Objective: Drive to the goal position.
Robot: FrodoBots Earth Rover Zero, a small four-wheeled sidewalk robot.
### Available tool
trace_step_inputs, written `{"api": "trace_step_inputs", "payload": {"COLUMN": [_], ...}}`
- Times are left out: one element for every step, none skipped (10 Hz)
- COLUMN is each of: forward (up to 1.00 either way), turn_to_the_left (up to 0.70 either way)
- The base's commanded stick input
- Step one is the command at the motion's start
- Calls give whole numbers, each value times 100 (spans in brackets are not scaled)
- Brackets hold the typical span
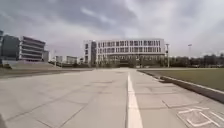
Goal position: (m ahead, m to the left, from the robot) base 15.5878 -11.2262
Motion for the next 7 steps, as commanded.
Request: {"api": "trace_step_inputs", "payload": {"forward": [70,70,70,70,70,70,70], "turn_to_the_left": [-35,-35,-35,-35,0,0,0]}}
